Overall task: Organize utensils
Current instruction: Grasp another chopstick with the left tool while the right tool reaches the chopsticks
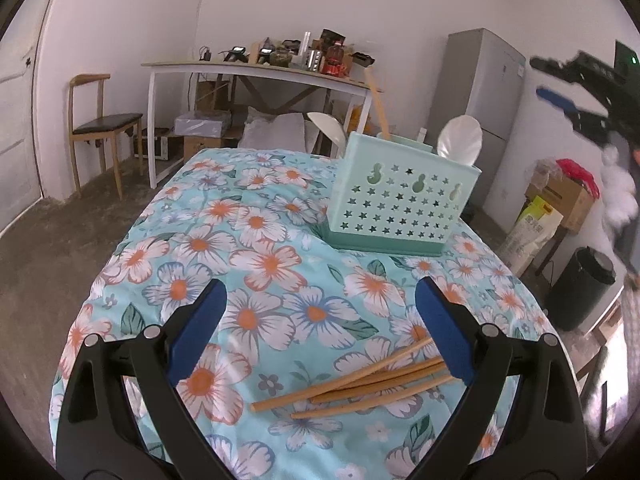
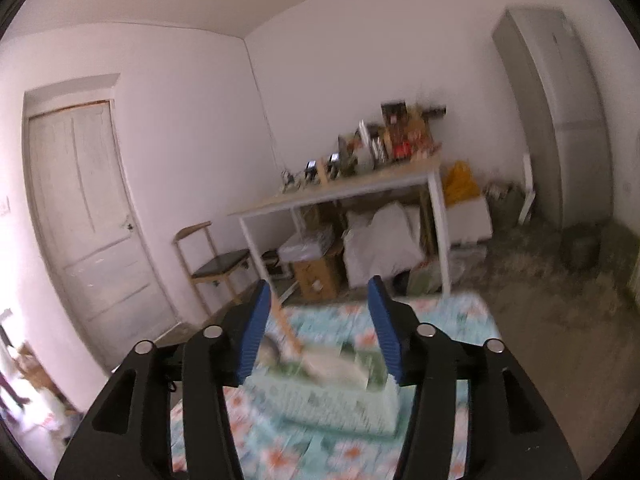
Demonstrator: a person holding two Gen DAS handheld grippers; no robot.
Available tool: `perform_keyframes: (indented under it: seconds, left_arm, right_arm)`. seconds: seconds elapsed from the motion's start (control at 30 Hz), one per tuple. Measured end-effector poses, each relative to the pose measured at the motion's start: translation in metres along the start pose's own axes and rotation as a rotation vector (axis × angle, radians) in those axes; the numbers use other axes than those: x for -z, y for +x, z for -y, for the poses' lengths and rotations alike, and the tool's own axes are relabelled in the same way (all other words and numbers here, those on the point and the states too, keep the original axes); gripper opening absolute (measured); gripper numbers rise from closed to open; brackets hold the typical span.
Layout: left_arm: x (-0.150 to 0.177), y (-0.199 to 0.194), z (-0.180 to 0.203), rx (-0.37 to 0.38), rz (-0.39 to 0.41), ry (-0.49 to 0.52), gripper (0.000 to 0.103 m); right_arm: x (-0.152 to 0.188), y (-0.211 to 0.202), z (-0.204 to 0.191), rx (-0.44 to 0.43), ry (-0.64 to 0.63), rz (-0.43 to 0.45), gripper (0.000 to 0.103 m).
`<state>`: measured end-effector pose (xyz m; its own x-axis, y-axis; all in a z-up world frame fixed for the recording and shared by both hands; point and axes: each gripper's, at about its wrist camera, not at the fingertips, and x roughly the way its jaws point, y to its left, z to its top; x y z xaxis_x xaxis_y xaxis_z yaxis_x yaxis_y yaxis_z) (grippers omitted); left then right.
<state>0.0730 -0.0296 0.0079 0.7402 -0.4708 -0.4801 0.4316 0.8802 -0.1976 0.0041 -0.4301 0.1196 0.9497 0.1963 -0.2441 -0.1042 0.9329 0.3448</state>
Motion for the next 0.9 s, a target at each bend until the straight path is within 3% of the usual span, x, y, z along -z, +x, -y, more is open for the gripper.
perform_keyframes:
  seconds: [0.3,0.37,0.4,0.63,0.8,0.9]
  left_arm:
    - [0.017,0.009,0.026,0.092,-0.102,0.113,0.091]
    - [0.019,0.013,0.035,0.108,-0.121,0.149,0.087]
    - [0.018,0.016,0.040,0.113,-0.129,0.175,0.079]
    - [0.013,0.061,0.080,0.155,-0.256,0.382,0.048]
    - [0.006,0.088,0.103,0.259,-0.353,0.441,0.041]
    - [0.008,0.104,0.113,0.277,-0.410,0.484,0.039]
  right_arm:
    - [0.128,0.005,0.032,0.006,0.202,-0.315,0.051]
    - [0.150,0.005,0.043,0.009,0.266,-0.364,0.051]
    - [0.160,0.006,0.049,0.026,0.293,-0.392,0.051]
    - [0.177,0.005,0.075,-0.021,0.405,-0.449,0.051]
    - [0.189,-0.005,0.074,-0.064,0.425,-0.501,0.051]
    - [0.199,-0.012,0.080,-0.072,0.452,-0.516,0.051]
